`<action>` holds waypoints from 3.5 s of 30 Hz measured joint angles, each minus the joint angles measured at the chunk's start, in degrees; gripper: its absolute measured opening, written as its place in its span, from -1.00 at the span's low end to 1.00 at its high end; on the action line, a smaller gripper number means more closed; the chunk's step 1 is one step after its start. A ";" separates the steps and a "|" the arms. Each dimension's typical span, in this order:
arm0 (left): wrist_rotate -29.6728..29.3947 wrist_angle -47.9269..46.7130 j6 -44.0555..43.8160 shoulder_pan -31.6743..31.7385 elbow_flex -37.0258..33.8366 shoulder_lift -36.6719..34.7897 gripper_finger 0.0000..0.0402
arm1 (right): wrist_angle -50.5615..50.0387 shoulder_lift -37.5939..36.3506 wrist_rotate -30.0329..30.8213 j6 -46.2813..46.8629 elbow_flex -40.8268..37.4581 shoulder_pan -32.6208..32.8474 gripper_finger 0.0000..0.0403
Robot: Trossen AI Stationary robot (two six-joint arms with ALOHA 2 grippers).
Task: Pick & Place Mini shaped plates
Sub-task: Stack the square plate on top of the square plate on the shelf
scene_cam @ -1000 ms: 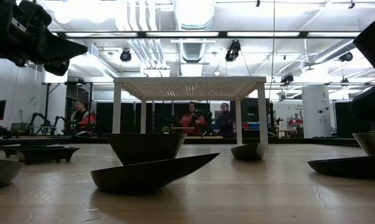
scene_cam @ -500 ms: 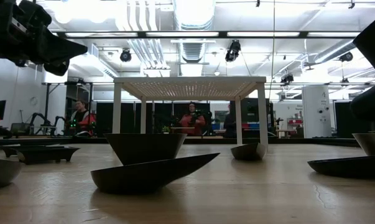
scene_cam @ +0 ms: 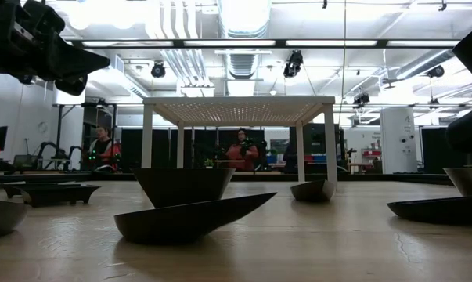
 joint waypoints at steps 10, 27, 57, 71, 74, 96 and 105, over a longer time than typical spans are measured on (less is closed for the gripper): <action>-0.04 0.00 0.02 0.00 0.00 0.00 -1.00 | -0.07 -0.02 -0.11 0.00 0.00 -0.02 -0.94; -0.28 0.01 0.01 0.00 -0.01 0.01 -1.00 | -6.71 -0.63 0.11 0.26 5.06 -0.98 -0.96; -0.02 0.00 0.02 -0.02 0.00 0.00 -1.00 | -13.89 -19.05 29.46 21.39 10.73 -5.44 -0.96; -0.26 0.00 0.01 -0.01 0.00 0.01 -1.00 | -8.42 -34.24 44.71 27.10 10.73 -18.75 -0.96; -0.26 0.02 0.02 -0.02 0.00 0.02 -1.00 | -8.61 -36.66 40.22 27.18 10.73 -25.10 -0.96; 0.00 0.00 0.02 -0.02 0.00 0.00 -1.00 | -1.48 -29.26 -11.87 19.60 10.45 -73.37 -0.96; -0.04 0.00 0.00 -0.02 0.00 0.02 -1.00 | -1.42 -22.90 -15.10 16.67 10.40 -75.38 -0.96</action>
